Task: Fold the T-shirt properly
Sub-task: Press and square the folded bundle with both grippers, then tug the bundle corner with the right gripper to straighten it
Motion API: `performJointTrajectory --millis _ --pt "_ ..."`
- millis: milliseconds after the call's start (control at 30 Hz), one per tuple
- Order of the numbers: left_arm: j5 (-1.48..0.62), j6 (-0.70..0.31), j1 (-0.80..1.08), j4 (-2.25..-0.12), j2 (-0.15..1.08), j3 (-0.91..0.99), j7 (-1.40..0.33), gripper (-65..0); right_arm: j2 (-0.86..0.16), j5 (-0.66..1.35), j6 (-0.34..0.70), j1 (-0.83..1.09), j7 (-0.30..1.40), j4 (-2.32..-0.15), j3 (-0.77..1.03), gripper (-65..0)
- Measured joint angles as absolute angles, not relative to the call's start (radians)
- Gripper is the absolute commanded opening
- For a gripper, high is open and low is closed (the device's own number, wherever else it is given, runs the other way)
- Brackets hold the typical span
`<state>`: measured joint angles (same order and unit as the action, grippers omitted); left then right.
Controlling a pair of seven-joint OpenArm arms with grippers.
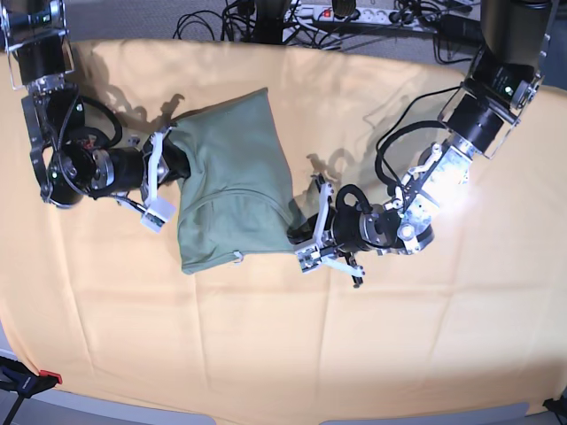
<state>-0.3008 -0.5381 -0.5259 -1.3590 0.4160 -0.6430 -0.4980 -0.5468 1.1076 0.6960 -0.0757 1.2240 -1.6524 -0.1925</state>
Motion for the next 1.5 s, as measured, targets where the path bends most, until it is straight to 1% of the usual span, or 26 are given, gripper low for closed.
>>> performJointTrajectory --millis 100,167,233,300,433,533,633,733,833,933,1100,1167,1367,1500 --pt "-0.291 -0.542 -0.539 -1.359 0.411 -0.622 -0.535 -65.0 -0.546 1.04 0.697 -0.065 1.22 -1.652 -0.079 -65.0" --pt "-0.345 -0.546 -0.546 -1.36 0.41 -0.567 -0.559 -65.0 -0.548 1.01 0.678 -0.071 1.179 -1.652 0.02 -65.0" --pt "-0.46 -0.538 -0.547 -1.37 0.413 -0.484 -0.6 -65.0 -0.548 1.005 0.673 -0.063 1.15 -1.652 0.108 -65.0" --pt "-0.615 -0.56 -0.546 -1.373 0.417 -0.39 -0.688 -65.0 -0.548 1.003 0.674 -0.026 1.124 -1.652 0.152 -65.0" --pt "-0.934 -0.658 -0.54 -1.373 0.415 -0.202 -0.889 -65.0 -0.535 0.994 0.697 0.054 1.122 -1.652 0.149 -65.0" --pt "-1.065 -0.686 -0.541 -1.374 0.416 -0.112 -0.981 -65.0 -0.519 0.999 0.696 0.072 1.102 -1.652 0.149 -65.0" --pt "-1.095 -0.685 -0.533 -1.374 0.425 -0.076 -1.021 -65.0 -0.489 1.002 0.696 0.097 1.095 -1.652 0.151 -65.0" --pt "-1.169 -0.686 -0.492 -1.374 0.465 -0.077 -1.015 -65.0 -0.451 0.994 0.696 0.143 1.106 -1.652 0.151 -65.0" --pt "-1.178 -0.686 -0.448 -1.372 0.508 -0.076 -1.036 -65.0 -0.431 1.006 0.696 0.173 1.106 -1.652 0.152 -65.0" --pt "-1.182 -0.686 -0.432 -1.373 0.517 -0.076 -1.061 -65.0 -0.429 1.032 0.694 0.189 1.111 -1.652 0.153 -65.0" --pt "-1.232 -0.69 -0.405 -1.374 0.53 -0.076 -1.071 -65.0 -0.432 1.212 0.692 0.235 1.236 -1.652 0.154 -65.0" --pt "-1.231 -0.69 -0.379 -1.373 0.546 -0.076 -1.074 -65.0 -0.429 1.258 0.693 0.268 1.243 -1.652 0.154 -65.0" --pt "-1.25 -0.69 -0.374 -1.373 0.543 -0.076 -1.074 -65.0 -0.429 1.266 0.693 0.281 1.25 -1.654 0.154 -65.0" --pt "-1.253 -0.69 -0.368 -1.373 0.561 -0.076 -1.087 -65.0 -0.429 1.256 0.693 0.271 1.23 -1.654 0.161 -65.0"
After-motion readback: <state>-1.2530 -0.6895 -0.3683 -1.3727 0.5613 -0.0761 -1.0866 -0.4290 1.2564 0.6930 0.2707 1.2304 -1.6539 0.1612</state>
